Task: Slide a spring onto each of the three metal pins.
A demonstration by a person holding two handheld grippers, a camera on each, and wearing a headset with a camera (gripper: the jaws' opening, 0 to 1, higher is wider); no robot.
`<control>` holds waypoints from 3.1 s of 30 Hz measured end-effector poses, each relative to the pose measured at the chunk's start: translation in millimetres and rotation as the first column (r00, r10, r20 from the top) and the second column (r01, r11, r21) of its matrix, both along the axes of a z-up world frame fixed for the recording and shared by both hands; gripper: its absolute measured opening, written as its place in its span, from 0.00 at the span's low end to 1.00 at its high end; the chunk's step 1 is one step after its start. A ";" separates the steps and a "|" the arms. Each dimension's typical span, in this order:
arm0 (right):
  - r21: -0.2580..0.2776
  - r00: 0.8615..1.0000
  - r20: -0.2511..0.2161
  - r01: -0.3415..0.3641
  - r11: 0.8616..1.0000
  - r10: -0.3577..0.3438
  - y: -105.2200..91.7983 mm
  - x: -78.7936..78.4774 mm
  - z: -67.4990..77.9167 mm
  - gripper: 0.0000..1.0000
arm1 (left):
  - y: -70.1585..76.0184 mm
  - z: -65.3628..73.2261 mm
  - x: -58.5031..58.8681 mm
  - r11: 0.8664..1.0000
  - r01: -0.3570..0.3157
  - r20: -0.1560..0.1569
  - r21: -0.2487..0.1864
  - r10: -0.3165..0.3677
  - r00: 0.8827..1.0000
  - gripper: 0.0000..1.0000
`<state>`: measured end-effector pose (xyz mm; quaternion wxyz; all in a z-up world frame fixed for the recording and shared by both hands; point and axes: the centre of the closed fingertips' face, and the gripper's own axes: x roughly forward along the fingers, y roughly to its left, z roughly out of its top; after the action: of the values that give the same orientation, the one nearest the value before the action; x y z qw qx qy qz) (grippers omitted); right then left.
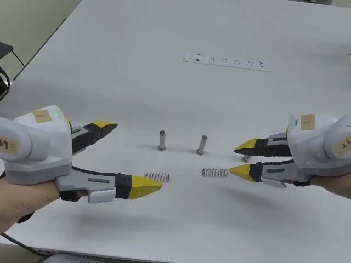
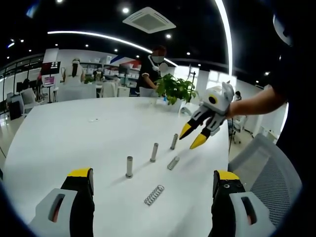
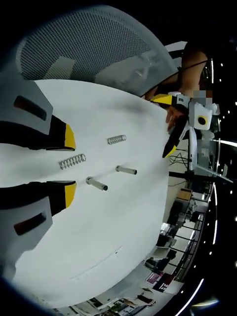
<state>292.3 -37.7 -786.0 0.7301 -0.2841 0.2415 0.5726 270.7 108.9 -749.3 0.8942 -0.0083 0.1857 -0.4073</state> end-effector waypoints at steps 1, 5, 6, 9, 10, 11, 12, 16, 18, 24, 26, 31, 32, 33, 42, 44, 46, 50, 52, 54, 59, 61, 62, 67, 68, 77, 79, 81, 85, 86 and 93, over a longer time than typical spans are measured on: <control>-0.009 1.000 0.004 -0.009 1.000 0.009 1.4 -0.2 -0.9 0.22 | 0.1 0.0 0.1 1.000 0.000 0.000 0.000 0.000 1.000 0.98; -0.061 0.999 0.005 -0.048 0.997 0.048 5.4 -1.0 -10.4 0.21 | 0.2 -0.1 -0.4 1.000 0.000 -0.001 0.000 0.000 1.000 0.98; -0.068 0.999 0.004 -0.053 0.996 0.054 6.0 -1.0 -12.6 0.21 | 0.1 -0.3 -1.0 1.000 0.000 -0.001 0.001 0.000 1.000 0.98; -0.099 0.997 0.003 -0.074 0.992 0.074 6.9 -0.2 -20.6 0.20 | 0.0 -0.6 -2.1 1.000 0.003 -0.002 0.003 -0.003 1.000 0.98; -0.104 0.997 0.002 -0.076 0.992 0.077 7.3 0.1 -21.8 0.20 | 0.2 -0.6 -2.1 1.000 0.003 -0.002 0.003 -0.003 1.000 0.98; -0.108 0.997 0.002 -0.080 0.991 0.080 7.8 0.0 -22.7 0.19 | 0.4 -0.6 -2.1 1.000 0.003 -0.002 0.003 -0.003 1.000 0.98; -0.113 0.996 0.004 -0.083 0.990 0.084 8.2 0.5 -23.7 0.19 | 0.5 -0.7 -2.1 1.000 0.003 -0.003 0.003 -0.003 1.000 0.98; -0.145 0.995 0.002 -0.097 0.985 0.099 8.7 4.2 -30.4 0.18 | 0.5 -0.7 -1.6 1.000 0.005 -0.003 0.004 -0.005 1.000 0.98; -0.153 0.995 -0.003 -0.101 0.983 0.102 9.3 5.0 -32.8 0.17 | 0.0 -0.2 -1.3 1.000 0.006 -0.002 0.004 -0.006 1.000 0.98; -0.207 0.991 -0.019 -0.134 0.969 0.133 10.6 4.0 -44.9 0.17 | 0.6 -0.7 -1.2 1.000 0.005 -0.003 0.004 -0.005 1.000 0.98; -0.219 0.991 -0.022 -0.137 0.966 0.135 10.3 4.5 -48.6 0.16 | 1.0 -1.0 -1.5 1.000 0.005 -0.004 0.005 -0.005 1.000 0.98; -0.246 0.989 -0.035 -0.146 0.958 0.142 10.9 4.0 -57.2 0.15 | 2.4 -1.1 -2.3 1.000 0.004 -0.005 0.006 -0.004 1.000 0.98; -0.250 0.989 -0.037 -0.147 0.957 0.142 11.0 4.3 -58.3 0.15 | 2.6 -1.1 -2.3 1.000 0.003 -0.005 0.006 -0.003 1.000 0.98; -0.252 0.989 -0.039 -0.148 0.956 0.143 11.4 4.3 -59.0 0.14 | 2.6 -1.2 -2.3 1.000 0.004 -0.006 0.006 -0.004 1.000 0.97; -0.286 0.987 -0.060 -0.159 0.945 0.148 10.3 5.5 -67.1 0.11 | 0.1 0.1 -4.0 1.000 0.014 -0.004 0.003 -0.014 1.000 0.98; -0.301 0.986 -0.066 -0.163 0.940 0.150 9.6 4.9 -70.0 0.11 | -0.4 -0.4 -4.4 1.000 0.018 -0.003 0.010 -0.018 1.000 0.98; -0.301 0.986 -0.072 -0.168 0.939 0.153 9.8 4.3 -71.2 0.10 | -0.6 -1.2 -4.7 1.000 0.021 -0.004 0.015 -0.021 1.000 0.98; -0.304 0.986 -0.078 -0.162 0.939 0.145 10.1 4.4 -71.4 0.09 | -1.7 -0.2 -5.8 1.000 0.026 -0.004 0.013 -0.026 1.000 0.98; -0.307 0.986 -0.082 -0.166 0.937 0.148 9.9 4.2 -71.1 0.09 | -1.6 0.3 -5.8 1.000 0.026 -0.003 0.011 -0.026 1.000 0.98; -0.308 0.985 -0.087 -0.169 0.936 0.150 10.0 3.9 -70.9 0.09 | -0.9 0.1 -5.5 1.000 0.025 -0.003 0.012 -0.025 1.000 0.98; -0.319 0.983 -0.079 -0.182 0.930 0.165 9.3 1.7 -70.6 0.08 | -1.4 0.3 -6.2 1.000 0.028 -0.004 0.011 -0.028 1.000 0.98; -0.317 0.983 -0.080 -0.184 0.931 0.167 8.2 0.0 -69.3 0.08 | -2.1 -0.3 -6.8 0.999 0.031 -0.005 0.014 -0.031 1.000 0.97; -0.316 0.983 -0.078 -0.183 0.931 0.167 7.6 -0.5 -68.3 0.08 | -2.6 -0.8 -7.3 0.999 0.033 -0.006 0.016 -0.033 0.999 0.97; -0.302 0.986 -0.071 -0.167 0.939 0.152 2.8 -0.6 -60.8 0.08 | -5.6 -0.7 -9.1 0.999 0.045 -0.008 0.020 -0.045 0.999 0.97; -0.300 0.986 -0.070 -0.163 0.940 0.149 1.3 -1.1 -58.9 0.08 | -6.3 -0.6 -9.4 0.999 0.048 -0.008 0.023 -0.048 0.999 0.97; -0.272 0.990 -0.056 -0.142 0.952 0.131 -3.8 -4.8 -39.7 0.08 | -14.9 1.2 -11.6 0.997 0.077 -0.002 0.030 -0.077 0.997 0.95; -0.265 0.990 -0.049 -0.138 0.954 0.130 -4.0 -5.2 -35.0 0.08 | -17.9 2.0 -11.8 0.996 0.085 -0.001 0.028 -0.085 0.996 0.95; -0.256 0.991 -0.047 -0.134 0.957 0.127 -4.1 -6.3 -30.6 0.08 | -20.3 1.6 -12.1 0.995 0.095 -0.002 0.030 -0.095 0.995 0.94; -0.248 0.991 -0.047 -0.130 0.960 0.122 -4.9 -8.7 -25.4 0.08 | -25.7 1.8 -11.9 0.992 0.118 0.002 0.034 -0.119 0.993 0.92; -0.244 0.991 -0.045 -0.130 0.961 0.123 -4.9 -10.0 -23.4 0.08 | -27.4 2.1 -11.5 0.991 0.127 0.004 0.036 -0.128 0.992 0.91; -0.225 0.991 -0.036 -0.131 0.966 0.127 -1.8 -14.4 -12.2 0.08 | -38.5 6.4 -8.6 0.984 0.173 0.022 0.040 -0.174 0.985 0.88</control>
<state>277.9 -39.4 -798.1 0.6516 -0.3745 0.2939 0.5906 262.1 70.4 -742.9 0.8577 0.0299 0.1822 -0.4799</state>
